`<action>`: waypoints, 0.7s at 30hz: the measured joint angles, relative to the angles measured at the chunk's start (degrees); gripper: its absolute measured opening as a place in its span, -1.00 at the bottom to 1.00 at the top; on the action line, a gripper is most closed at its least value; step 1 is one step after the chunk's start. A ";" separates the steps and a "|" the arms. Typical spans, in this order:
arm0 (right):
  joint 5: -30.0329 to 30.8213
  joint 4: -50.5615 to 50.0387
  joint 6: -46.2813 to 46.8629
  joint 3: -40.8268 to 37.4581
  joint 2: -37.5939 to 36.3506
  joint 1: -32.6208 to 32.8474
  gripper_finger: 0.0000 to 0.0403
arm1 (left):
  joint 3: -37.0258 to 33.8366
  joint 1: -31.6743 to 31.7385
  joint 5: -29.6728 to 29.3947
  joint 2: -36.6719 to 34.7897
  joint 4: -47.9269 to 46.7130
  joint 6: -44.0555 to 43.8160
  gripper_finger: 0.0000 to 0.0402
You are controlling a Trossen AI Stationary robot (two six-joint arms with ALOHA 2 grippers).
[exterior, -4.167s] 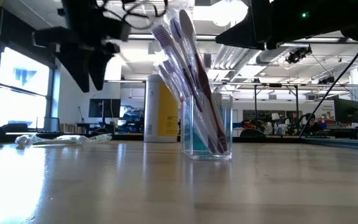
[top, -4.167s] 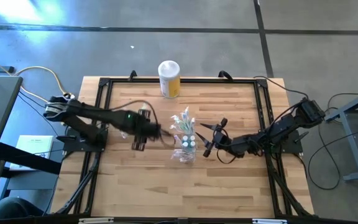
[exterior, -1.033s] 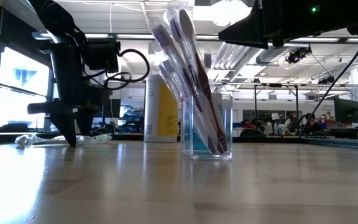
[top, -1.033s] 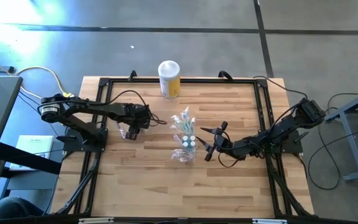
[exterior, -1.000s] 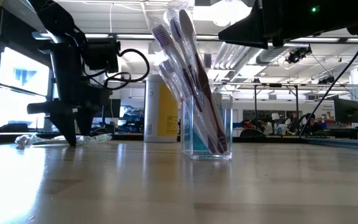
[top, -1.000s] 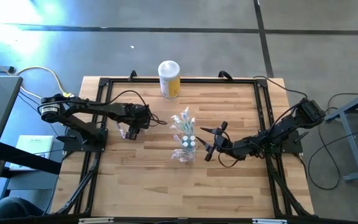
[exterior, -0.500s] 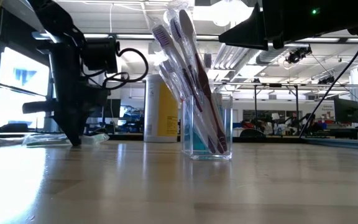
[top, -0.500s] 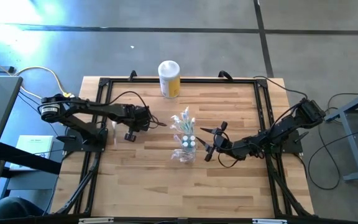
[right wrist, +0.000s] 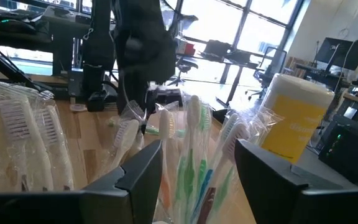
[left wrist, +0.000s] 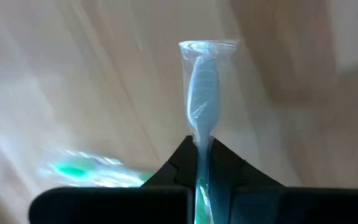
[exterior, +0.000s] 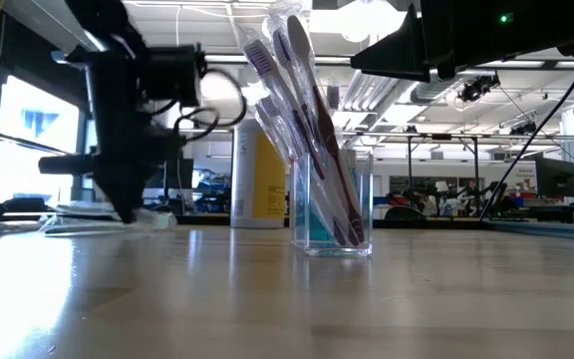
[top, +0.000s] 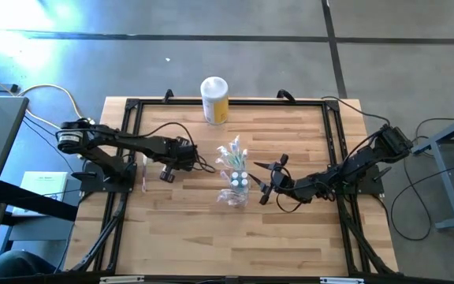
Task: Pick & Place toothbrushing station
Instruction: Put the green toothbrush into the transparent organizer
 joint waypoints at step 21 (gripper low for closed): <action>0.76 -2.33 1.51 0.02 0.00 0.04 -0.04 | 16.28 -10.15 3.59 -9.83 -15.27 -24.24 -0.97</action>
